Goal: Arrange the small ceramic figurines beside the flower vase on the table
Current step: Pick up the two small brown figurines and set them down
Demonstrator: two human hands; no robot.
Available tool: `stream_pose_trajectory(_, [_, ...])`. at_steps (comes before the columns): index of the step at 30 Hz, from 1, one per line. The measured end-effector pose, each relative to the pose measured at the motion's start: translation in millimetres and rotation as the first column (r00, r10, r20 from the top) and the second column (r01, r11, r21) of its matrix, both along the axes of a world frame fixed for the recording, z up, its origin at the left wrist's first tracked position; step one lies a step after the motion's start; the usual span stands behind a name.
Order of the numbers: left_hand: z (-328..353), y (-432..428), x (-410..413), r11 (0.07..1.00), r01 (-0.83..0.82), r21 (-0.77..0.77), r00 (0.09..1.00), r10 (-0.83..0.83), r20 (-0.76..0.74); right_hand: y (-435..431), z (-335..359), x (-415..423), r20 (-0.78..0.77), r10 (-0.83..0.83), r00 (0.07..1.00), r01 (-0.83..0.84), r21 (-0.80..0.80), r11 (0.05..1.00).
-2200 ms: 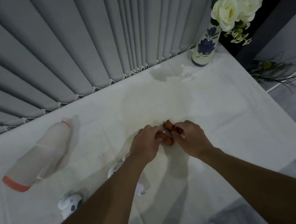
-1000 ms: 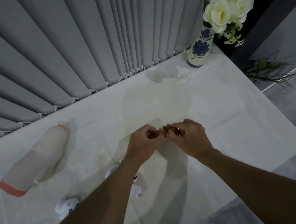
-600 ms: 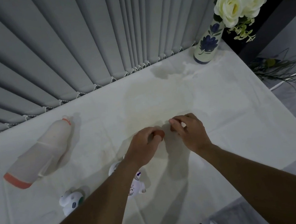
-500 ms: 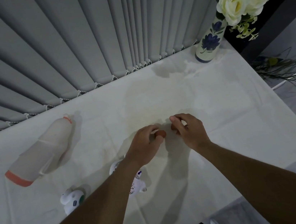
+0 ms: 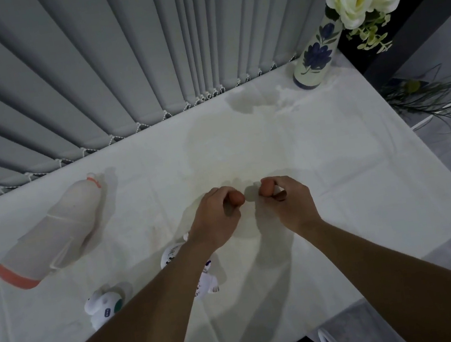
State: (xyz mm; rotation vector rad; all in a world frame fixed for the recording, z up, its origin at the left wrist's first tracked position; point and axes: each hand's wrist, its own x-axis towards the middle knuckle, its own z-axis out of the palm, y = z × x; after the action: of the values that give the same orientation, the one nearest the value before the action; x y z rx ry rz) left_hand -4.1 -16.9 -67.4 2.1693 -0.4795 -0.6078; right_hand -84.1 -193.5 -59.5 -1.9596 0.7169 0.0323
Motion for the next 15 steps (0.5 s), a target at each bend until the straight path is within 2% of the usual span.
stream_pose_trajectory(6, [-1.2, -4.9, 3.4, 1.000, -0.003, -0.026, 1.000, 0.002, -0.030, -2.0, -1.7, -6.8, 0.003, -0.005, 1.000, 0.005, 0.027, 1.000])
stream_pose_trajectory(10, [-1.7, -5.6, 6.9, 1.000, 0.008, 0.004, 0.999, -0.008, 0.032, -0.8, -2.4, -8.4, 0.004, 0.006, 1.000, -0.006, 0.001, 1.000])
stream_pose_trajectory(15, [-0.3, -5.2, 6.7, 1.000, 0.015, 0.024, 1.000, -0.016, 0.018, 1.2, -5.8, -11.7, 0.015, -0.020, 1.000, 0.019, 0.021, 1.000])
